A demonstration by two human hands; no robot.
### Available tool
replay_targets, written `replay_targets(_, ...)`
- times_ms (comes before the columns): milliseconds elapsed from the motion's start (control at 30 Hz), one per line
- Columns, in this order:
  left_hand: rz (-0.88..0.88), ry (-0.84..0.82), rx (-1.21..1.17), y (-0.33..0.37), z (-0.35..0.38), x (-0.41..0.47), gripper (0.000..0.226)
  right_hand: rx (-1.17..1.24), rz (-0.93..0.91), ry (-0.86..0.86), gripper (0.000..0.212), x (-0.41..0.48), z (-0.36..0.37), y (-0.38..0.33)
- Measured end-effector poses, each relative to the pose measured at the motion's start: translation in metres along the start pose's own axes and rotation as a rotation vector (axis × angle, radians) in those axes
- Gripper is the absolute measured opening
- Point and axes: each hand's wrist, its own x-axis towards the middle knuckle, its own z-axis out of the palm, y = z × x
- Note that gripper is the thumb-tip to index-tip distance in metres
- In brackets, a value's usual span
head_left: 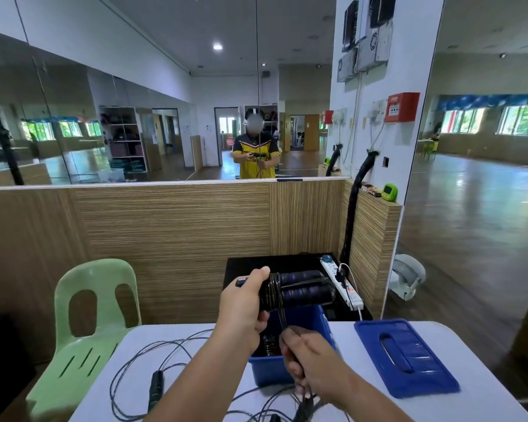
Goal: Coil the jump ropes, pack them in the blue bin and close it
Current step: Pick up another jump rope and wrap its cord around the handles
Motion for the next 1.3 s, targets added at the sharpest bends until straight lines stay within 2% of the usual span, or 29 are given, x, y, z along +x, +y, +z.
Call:
replay_targets(267, -0.049, -0.046, -0.067, 0.002, -0.003, -0.008, 0.03, -0.093, -0.075, -0.019, 0.039, 0.011, -0.008, 0.012)
replay_targets(433, -0.066, -0.165, -0.004, 0.0, -0.013, -0.014, 0.029, -0.452, -0.042, -0.001, 0.039, 0.016, -0.038, -0.003)
replay_targets(500, -0.055, -0.199, 0.051, -0.002, -0.017, -0.015, 0.031, -0.578, -0.002, 0.009, 0.035, 0.023, -0.061, -0.018)
replay_targets(600, -0.025, -0.235, 0.165, -0.008, -0.019, -0.017, 0.029, -0.849, -0.056, -0.017, 0.022, 0.037, -0.09, -0.043)
replay_targets(700, 0.02, -0.277, 0.298, -0.016, -0.019, -0.017, 0.027, -1.057, -0.079, -0.074, 0.039, 0.041, -0.096, -0.073)
replay_targets(800, 0.092, -0.275, 0.411, -0.023, -0.018, -0.012, 0.024, -1.172, -0.069, -0.127, 0.044, 0.044, -0.091, -0.098)
replay_targets(1000, 0.174, -0.118, 0.387, -0.031, -0.021, 0.002, 0.028, -1.138, -0.076, -0.038, 0.037, 0.038, -0.063, -0.112)
replay_targets(1300, 0.357, 0.132, 0.396, -0.043, -0.02, 0.001, 0.029, -0.597, 0.125, -0.007, 0.021, 0.016, -0.03, -0.081)
